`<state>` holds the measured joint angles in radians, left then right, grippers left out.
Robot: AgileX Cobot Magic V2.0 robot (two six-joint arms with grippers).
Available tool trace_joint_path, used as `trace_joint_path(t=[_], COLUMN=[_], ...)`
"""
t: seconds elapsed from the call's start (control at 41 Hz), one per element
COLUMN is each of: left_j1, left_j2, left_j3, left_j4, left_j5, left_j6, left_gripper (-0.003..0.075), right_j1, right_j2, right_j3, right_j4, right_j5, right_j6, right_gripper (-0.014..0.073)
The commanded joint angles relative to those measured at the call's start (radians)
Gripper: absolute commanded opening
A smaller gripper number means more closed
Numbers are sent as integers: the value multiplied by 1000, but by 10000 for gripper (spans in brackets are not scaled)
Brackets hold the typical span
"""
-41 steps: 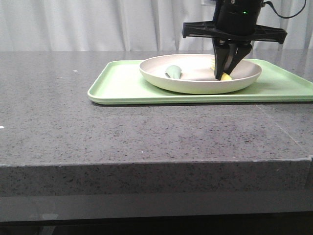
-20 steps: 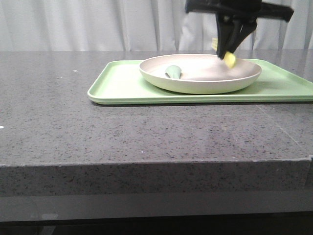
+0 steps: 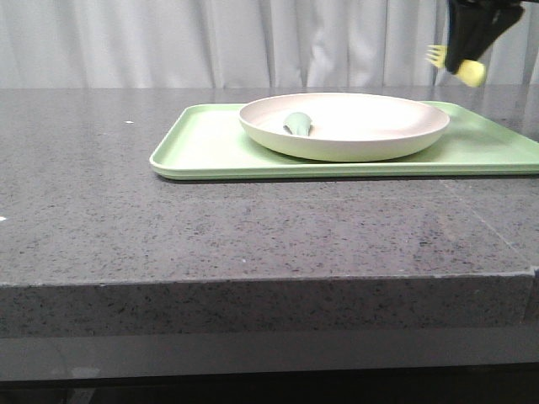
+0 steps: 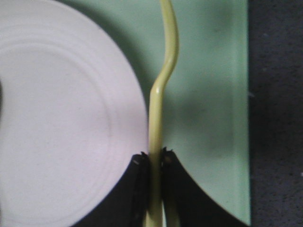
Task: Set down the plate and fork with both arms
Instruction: 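Lift the yellow fork out of the plate with the right gripper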
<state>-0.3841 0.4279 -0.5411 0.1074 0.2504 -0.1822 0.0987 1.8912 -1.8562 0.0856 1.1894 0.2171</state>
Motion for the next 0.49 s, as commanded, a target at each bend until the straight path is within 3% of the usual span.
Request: trace_joint_path(t=[0.0,0.464], left_j1=[-7,-7], left_j2=[6,6], left_j3=[-31,-31], left_j4=[-5,-5], left_j5=[-85,-85], left_j6=[-9,-9], left_gripper=[-18,-18], right_j1=[-30,-37], right_j2=[-54,53], right_j3=[-28,-28], right_j4=[11,85], right_j5=[-10,10], right_j6=[-41,-114], right_gripper=[-113,-113])
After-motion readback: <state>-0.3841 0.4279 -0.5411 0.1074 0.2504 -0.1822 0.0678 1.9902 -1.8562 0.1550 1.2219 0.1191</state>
